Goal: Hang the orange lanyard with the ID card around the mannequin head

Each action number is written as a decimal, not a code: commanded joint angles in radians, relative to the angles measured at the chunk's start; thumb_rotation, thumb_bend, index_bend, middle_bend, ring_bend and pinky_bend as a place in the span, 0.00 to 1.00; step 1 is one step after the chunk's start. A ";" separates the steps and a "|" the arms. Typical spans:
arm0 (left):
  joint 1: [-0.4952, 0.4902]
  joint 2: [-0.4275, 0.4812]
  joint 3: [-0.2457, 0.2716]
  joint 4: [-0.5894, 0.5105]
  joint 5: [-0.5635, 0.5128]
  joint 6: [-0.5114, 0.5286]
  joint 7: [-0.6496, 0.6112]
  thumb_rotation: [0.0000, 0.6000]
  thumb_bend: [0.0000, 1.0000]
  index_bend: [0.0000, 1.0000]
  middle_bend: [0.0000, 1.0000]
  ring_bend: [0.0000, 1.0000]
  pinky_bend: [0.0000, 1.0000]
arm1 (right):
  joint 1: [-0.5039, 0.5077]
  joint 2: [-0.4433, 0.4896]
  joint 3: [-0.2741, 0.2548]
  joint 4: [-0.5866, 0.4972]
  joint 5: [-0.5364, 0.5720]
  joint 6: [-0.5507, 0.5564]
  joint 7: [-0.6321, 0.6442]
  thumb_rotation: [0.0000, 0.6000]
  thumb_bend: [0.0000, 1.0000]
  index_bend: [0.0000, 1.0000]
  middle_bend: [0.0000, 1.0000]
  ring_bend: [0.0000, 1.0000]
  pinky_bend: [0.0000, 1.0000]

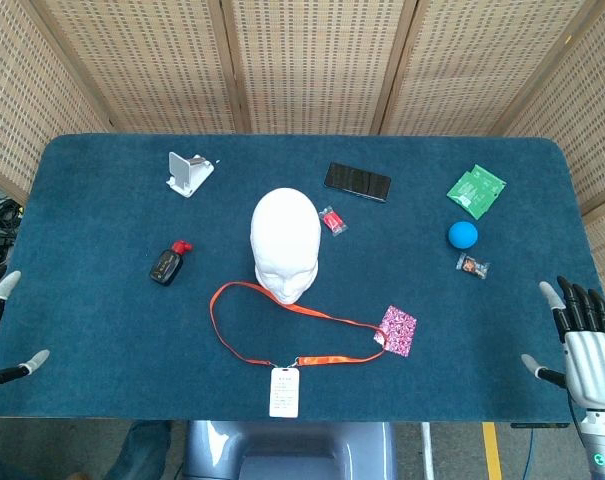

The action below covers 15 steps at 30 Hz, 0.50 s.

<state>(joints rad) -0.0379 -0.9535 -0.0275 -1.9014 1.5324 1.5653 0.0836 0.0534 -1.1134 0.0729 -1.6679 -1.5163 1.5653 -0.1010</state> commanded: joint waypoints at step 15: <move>-0.033 -0.022 -0.032 0.002 -0.065 -0.052 0.056 1.00 0.00 0.00 0.00 0.00 0.00 | 0.235 -0.057 0.001 -0.027 -0.065 -0.350 -0.002 1.00 0.00 0.28 0.00 0.00 0.00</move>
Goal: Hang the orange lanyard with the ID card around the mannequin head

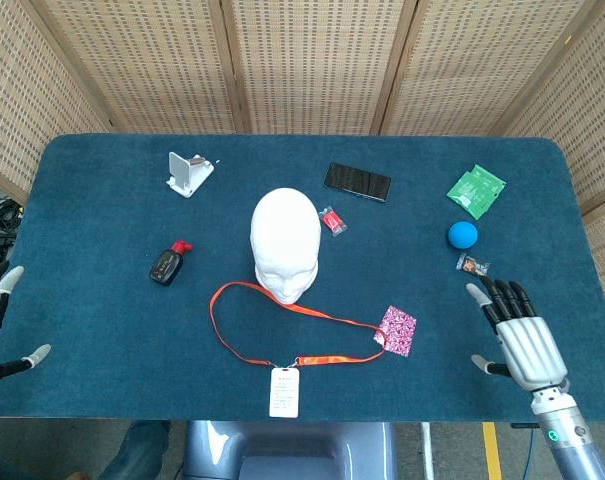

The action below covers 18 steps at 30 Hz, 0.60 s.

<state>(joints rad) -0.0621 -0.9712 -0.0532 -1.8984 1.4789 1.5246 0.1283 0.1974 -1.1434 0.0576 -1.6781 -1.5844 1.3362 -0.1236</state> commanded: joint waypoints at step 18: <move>-0.068 -0.038 -0.040 0.022 -0.126 -0.108 0.072 1.00 0.00 0.00 0.00 0.00 0.00 | 0.353 -0.307 0.135 0.072 0.441 -0.443 -0.176 1.00 0.39 0.46 0.00 0.00 0.00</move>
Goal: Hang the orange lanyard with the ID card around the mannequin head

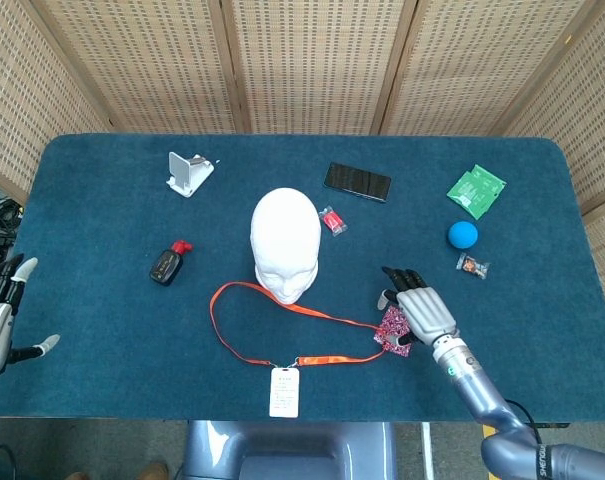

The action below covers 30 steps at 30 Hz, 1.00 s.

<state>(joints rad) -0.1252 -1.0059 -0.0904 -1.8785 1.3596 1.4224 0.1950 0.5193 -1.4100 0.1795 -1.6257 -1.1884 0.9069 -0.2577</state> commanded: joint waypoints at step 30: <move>-0.023 -0.014 0.005 0.001 -0.023 -0.019 0.030 1.00 0.00 0.00 0.00 0.00 0.00 | 0.133 -0.243 -0.026 0.104 0.277 0.075 -0.270 1.00 0.49 0.52 0.00 0.00 0.00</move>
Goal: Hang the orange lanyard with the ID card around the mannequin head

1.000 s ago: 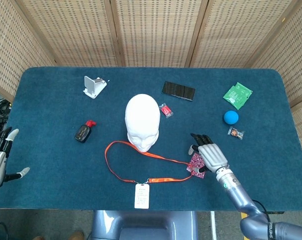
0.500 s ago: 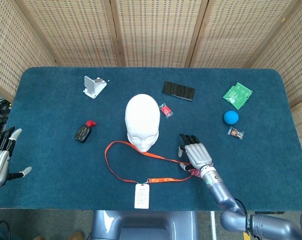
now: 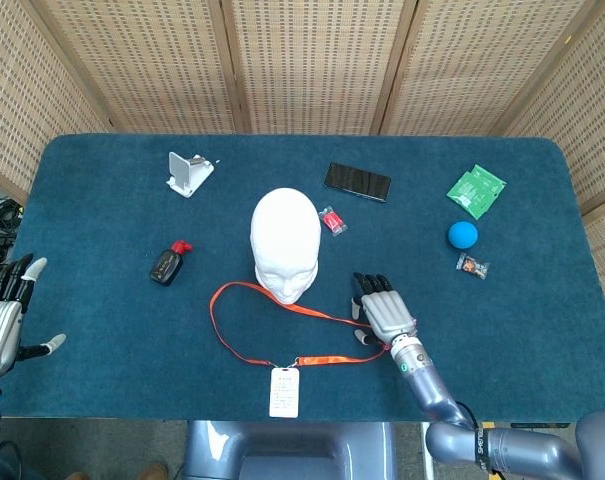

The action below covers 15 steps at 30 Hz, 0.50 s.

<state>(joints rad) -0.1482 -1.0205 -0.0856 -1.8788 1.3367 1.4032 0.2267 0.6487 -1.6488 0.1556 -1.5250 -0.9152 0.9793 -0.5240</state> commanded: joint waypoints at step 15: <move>-0.002 0.005 0.001 0.004 -0.003 -0.001 -0.016 1.00 0.00 0.00 0.00 0.00 0.00 | 0.018 -0.044 -0.015 0.039 0.013 0.015 -0.017 1.00 0.57 0.57 0.00 0.00 0.00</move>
<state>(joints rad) -0.1505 -1.0150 -0.0851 -1.8753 1.3337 1.4019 0.2103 0.6663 -1.6919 0.1408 -1.4869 -0.9023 0.9938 -0.5405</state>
